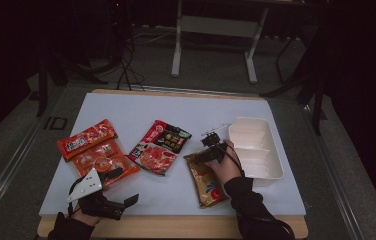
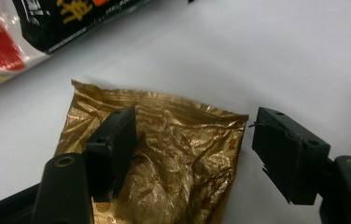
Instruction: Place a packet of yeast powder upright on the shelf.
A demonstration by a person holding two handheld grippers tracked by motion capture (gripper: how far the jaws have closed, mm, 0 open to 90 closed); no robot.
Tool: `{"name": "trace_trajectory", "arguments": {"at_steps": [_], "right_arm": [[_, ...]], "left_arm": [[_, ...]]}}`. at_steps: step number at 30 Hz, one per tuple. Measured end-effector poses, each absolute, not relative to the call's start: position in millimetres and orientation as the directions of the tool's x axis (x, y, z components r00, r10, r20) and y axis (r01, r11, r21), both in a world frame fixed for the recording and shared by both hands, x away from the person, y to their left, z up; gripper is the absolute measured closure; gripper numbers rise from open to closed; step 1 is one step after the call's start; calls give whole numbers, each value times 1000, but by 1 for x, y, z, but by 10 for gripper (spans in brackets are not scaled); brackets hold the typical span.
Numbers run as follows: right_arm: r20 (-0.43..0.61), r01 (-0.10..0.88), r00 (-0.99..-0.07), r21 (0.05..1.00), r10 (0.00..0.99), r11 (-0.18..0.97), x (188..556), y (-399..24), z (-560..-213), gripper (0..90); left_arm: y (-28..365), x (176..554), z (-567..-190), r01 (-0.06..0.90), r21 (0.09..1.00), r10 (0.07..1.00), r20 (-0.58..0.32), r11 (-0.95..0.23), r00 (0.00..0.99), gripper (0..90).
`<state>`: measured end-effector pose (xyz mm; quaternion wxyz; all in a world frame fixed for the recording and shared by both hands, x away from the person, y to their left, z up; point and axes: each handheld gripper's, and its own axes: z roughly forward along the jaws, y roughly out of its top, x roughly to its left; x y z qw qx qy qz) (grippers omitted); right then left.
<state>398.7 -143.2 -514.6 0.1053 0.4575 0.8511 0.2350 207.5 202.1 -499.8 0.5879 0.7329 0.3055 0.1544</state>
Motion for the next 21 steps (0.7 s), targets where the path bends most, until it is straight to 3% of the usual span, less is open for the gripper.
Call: {"name": "trace_trajectory", "arguments": {"at_steps": [7,9,13,16,21], "right_arm": [[11,713,-577,494,817,497,396,-142,-517,469],[-42,706,-576,478,816,523,396,-141,-517,622],[-3,699,-599,486,801,525,394,-139,-520,843],[-47,674,-625,471,779,569,392,-133,-519,873],[-8,665,-640,495,768,559,392,-138,-509,880]], "left_arm": [[202,208,-501,270,955,630,-133,-126,765,6],[201,208,-500,266,955,630,-127,-131,766,6],[200,207,-500,264,954,628,-120,-140,769,6],[200,208,-501,266,953,628,-119,-144,769,6],[202,208,-501,270,954,635,-127,-134,762,6]]}}
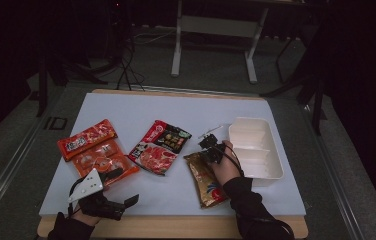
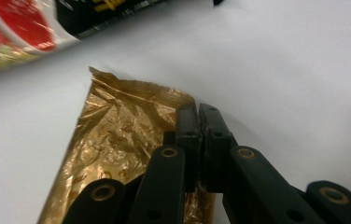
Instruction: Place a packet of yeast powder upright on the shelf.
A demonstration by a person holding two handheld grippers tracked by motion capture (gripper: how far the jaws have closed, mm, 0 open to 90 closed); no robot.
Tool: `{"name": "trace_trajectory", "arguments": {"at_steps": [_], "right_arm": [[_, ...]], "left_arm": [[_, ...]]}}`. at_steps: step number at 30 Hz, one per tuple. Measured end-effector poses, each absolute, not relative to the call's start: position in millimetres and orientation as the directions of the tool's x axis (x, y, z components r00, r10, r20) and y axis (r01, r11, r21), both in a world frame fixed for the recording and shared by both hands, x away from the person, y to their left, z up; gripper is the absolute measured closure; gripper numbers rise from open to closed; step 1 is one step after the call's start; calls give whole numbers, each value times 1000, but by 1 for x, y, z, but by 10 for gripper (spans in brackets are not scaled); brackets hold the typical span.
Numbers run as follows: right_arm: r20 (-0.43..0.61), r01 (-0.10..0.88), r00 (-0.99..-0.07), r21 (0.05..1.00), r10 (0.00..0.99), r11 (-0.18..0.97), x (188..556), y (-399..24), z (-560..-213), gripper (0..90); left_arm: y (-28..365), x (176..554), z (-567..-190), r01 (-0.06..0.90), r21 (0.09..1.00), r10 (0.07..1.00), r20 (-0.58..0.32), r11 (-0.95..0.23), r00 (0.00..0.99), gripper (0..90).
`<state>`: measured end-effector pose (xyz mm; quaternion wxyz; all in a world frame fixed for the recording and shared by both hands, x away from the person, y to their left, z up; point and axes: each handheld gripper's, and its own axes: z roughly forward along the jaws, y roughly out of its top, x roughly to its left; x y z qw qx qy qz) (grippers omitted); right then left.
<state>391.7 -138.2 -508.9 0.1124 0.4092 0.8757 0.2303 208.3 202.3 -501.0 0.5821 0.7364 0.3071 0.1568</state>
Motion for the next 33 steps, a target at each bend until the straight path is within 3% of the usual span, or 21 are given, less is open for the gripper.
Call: {"name": "trace_trajectory", "arguments": {"at_steps": [21,33], "right_arm": [[35,512,-731,689,682,513,350,-146,-440,885],[28,421,-788,754,615,505,327,-144,-410,887]], "left_arm": [[201,209,-502,276,950,639,-123,-145,759,6],[201,210,-503,282,949,638,-131,-140,759,6]]}}
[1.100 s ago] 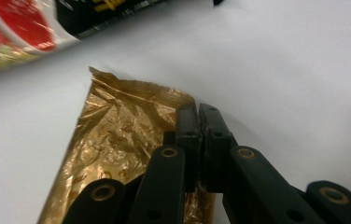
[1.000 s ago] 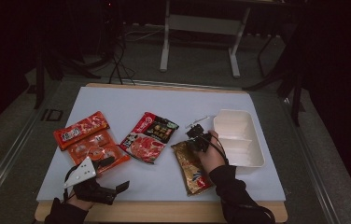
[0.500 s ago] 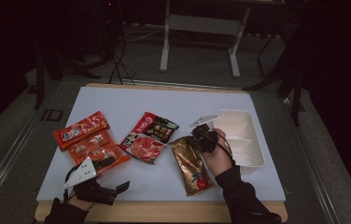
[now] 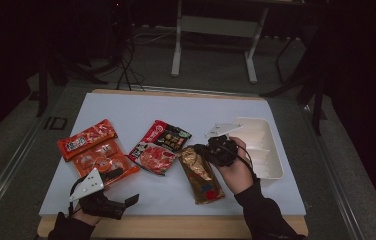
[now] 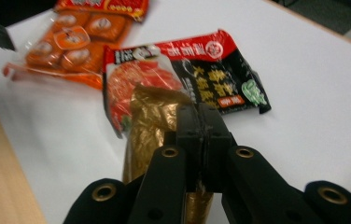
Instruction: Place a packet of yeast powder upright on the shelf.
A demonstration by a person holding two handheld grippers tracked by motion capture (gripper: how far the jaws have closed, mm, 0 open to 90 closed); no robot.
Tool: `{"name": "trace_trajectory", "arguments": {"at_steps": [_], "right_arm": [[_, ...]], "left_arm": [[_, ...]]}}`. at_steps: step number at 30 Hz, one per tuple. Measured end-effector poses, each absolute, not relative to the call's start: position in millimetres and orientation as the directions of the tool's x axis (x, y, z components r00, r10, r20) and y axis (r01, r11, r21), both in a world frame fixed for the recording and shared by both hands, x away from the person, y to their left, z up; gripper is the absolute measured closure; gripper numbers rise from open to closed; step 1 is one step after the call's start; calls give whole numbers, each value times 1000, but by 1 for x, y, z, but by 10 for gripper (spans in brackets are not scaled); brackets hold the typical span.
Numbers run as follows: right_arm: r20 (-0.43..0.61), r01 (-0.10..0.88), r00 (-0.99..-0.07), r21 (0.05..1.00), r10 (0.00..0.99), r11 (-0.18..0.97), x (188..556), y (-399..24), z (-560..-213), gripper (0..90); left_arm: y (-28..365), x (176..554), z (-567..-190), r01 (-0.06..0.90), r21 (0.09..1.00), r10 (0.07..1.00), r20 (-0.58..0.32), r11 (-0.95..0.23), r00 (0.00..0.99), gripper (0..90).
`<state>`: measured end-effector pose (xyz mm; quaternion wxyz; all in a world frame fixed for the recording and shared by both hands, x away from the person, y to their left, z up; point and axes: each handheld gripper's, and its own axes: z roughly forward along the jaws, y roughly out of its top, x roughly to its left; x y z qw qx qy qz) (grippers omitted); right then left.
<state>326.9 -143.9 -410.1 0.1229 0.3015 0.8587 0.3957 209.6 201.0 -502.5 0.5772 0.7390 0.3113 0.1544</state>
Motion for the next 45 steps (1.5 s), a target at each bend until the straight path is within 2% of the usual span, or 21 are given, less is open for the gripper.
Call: {"name": "trace_trajectory", "arguments": {"at_steps": [23,32,45], "right_arm": [[15,316,-807,856,591,410,333,-175,-349,890],[22,297,-802,883,597,365,348,-192,-332,889],[44,296,-754,913,655,280,380,-226,-309,888]], "left_arm": [[199,213,-505,299,944,636,-144,-142,758,6],[199,213,-505,300,944,637,-147,-139,756,6],[200,212,-506,306,942,642,-149,-140,752,6]]}}
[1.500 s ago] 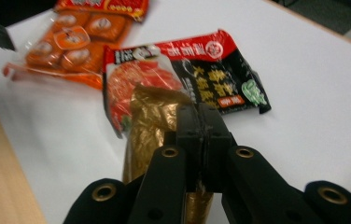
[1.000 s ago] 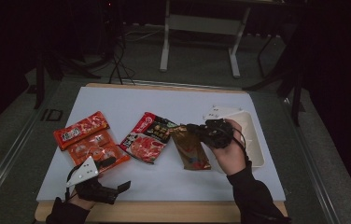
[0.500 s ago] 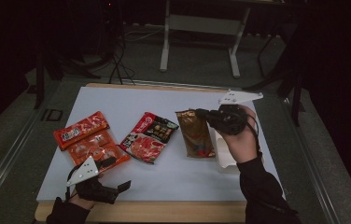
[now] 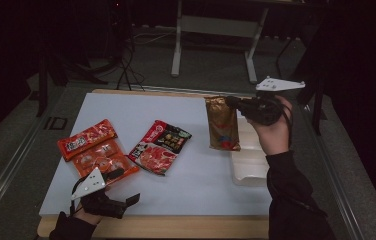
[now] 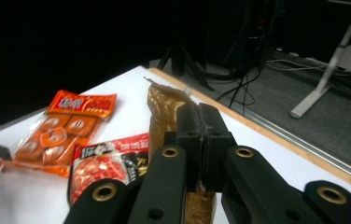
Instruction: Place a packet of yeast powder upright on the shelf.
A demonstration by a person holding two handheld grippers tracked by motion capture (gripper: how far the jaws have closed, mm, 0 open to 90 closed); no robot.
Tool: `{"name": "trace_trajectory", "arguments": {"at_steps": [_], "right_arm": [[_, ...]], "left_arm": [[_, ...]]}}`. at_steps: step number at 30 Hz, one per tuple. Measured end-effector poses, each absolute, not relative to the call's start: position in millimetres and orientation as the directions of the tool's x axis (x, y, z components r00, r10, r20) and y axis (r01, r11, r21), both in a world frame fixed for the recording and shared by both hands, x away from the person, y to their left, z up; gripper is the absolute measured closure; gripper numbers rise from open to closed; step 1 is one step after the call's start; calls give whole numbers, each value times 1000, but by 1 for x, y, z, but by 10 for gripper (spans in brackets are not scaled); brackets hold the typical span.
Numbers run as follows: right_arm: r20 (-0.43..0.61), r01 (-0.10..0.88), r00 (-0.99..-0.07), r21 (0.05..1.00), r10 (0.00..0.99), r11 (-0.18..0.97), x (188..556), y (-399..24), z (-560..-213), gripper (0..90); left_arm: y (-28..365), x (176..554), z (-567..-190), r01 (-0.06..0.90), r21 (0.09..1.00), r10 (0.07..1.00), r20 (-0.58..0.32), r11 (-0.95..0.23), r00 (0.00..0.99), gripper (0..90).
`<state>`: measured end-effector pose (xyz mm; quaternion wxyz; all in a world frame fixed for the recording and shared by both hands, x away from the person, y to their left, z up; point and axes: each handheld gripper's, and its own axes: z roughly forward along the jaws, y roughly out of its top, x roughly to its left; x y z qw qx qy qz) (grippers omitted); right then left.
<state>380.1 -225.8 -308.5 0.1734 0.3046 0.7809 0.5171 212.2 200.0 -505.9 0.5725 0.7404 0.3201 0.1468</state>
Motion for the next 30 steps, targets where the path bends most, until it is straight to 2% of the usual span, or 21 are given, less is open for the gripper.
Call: {"name": "trace_trajectory", "arguments": {"at_steps": [17,30], "right_arm": [[78,330,-673,921,735,205,414,-270,-304,886],[101,348,-614,925,782,154,439,-297,-317,886]], "left_arm": [[201,210,-508,316,938,653,-153,-140,742,6],[203,207,-509,321,937,662,-154,-139,734,6]]}}
